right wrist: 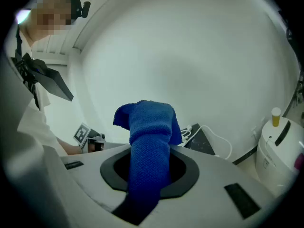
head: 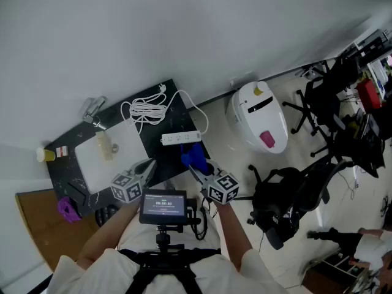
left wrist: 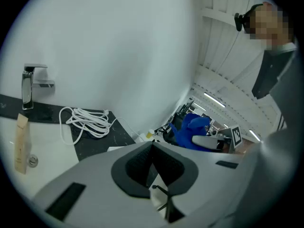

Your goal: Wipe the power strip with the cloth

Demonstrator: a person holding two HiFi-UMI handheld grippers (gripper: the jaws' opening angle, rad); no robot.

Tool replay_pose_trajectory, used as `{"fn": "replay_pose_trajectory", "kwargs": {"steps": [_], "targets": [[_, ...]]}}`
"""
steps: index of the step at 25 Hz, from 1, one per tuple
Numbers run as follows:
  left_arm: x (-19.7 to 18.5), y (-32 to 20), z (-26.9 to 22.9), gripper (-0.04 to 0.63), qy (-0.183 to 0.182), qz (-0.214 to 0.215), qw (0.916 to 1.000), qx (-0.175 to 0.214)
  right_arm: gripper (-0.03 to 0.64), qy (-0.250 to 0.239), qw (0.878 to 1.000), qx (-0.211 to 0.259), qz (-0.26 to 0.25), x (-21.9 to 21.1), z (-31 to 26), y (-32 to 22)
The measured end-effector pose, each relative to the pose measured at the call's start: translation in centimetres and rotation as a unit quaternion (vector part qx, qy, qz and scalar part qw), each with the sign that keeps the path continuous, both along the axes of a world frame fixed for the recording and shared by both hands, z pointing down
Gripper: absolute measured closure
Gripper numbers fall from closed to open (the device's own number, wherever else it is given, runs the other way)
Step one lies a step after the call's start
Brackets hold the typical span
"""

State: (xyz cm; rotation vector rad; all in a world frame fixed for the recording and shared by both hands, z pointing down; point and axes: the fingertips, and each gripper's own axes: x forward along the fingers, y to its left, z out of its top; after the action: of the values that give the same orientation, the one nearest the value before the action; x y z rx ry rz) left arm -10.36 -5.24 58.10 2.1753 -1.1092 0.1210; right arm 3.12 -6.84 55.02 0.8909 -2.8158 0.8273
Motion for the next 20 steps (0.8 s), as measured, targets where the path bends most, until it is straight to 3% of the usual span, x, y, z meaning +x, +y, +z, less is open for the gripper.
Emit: {"fn": "replay_pose_trajectory", "kwargs": {"steps": [12,20], "targets": [[-5.3,-4.9,1.3,0.589,0.04,0.019,0.999,-0.008,0.523,0.031,0.999,-0.013,0.028,-6.0,1.9,-4.4],[-6.8,-7.4,3.1,0.589,0.029,0.022,0.999,-0.026,0.523,0.045,0.999,-0.021,0.015,-8.6,3.4,-8.0]]}}
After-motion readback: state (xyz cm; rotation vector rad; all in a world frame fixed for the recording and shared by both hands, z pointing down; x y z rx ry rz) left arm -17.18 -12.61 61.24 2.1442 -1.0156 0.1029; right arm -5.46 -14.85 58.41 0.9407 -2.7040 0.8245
